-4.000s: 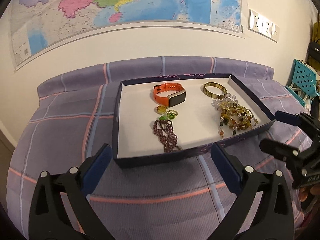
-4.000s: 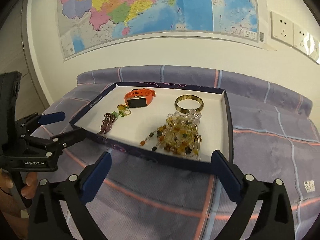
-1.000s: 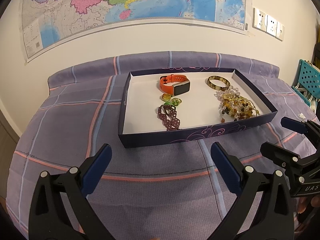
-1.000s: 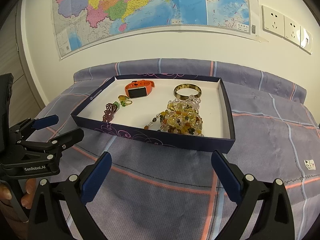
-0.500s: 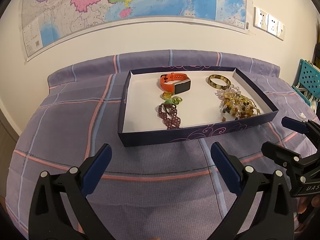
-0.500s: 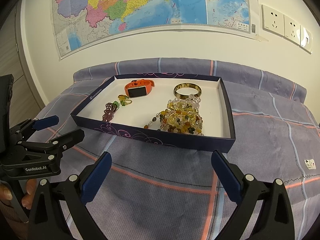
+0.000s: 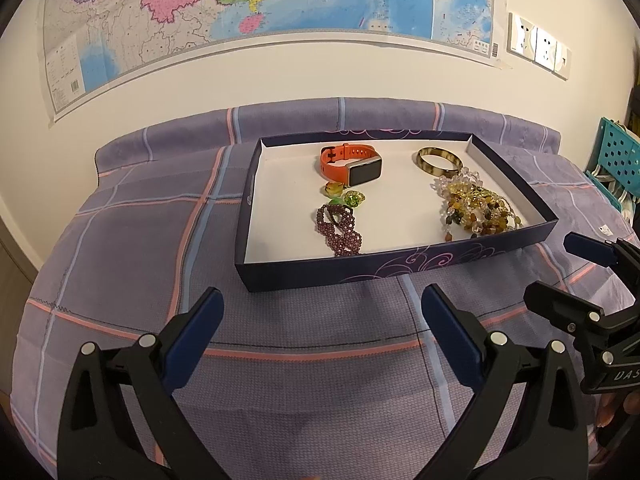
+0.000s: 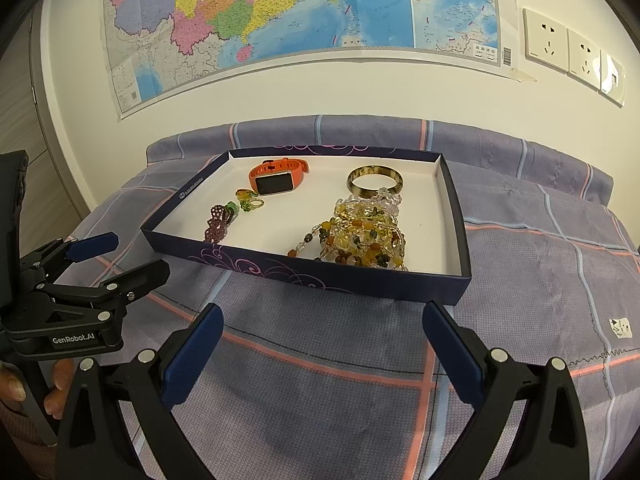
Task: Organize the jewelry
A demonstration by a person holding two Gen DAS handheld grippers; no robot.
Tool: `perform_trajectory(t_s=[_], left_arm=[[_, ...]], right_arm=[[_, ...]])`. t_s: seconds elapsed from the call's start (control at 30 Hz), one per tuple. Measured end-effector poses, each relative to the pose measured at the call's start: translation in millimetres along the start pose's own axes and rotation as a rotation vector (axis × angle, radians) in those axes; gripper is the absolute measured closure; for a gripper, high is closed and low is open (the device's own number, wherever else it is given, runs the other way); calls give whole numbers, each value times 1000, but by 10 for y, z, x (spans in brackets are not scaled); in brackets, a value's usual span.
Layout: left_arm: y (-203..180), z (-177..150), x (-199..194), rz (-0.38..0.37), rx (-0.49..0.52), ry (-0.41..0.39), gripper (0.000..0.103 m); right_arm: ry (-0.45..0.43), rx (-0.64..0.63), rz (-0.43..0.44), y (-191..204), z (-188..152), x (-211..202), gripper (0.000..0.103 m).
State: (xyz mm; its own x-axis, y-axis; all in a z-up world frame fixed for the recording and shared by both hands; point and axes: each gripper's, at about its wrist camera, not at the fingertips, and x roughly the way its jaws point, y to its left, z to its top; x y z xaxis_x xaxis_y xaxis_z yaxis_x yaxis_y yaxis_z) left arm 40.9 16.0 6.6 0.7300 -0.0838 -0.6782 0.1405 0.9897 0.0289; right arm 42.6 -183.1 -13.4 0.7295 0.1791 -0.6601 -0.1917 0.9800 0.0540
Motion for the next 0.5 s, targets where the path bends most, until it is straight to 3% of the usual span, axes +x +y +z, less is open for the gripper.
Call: perform_trajectory(t_s=[0.5], left_arm=[[-14, 3, 11, -1, 3, 3, 6]], right_arm=[[-2, 1, -1, -6, 1, -3, 7]])
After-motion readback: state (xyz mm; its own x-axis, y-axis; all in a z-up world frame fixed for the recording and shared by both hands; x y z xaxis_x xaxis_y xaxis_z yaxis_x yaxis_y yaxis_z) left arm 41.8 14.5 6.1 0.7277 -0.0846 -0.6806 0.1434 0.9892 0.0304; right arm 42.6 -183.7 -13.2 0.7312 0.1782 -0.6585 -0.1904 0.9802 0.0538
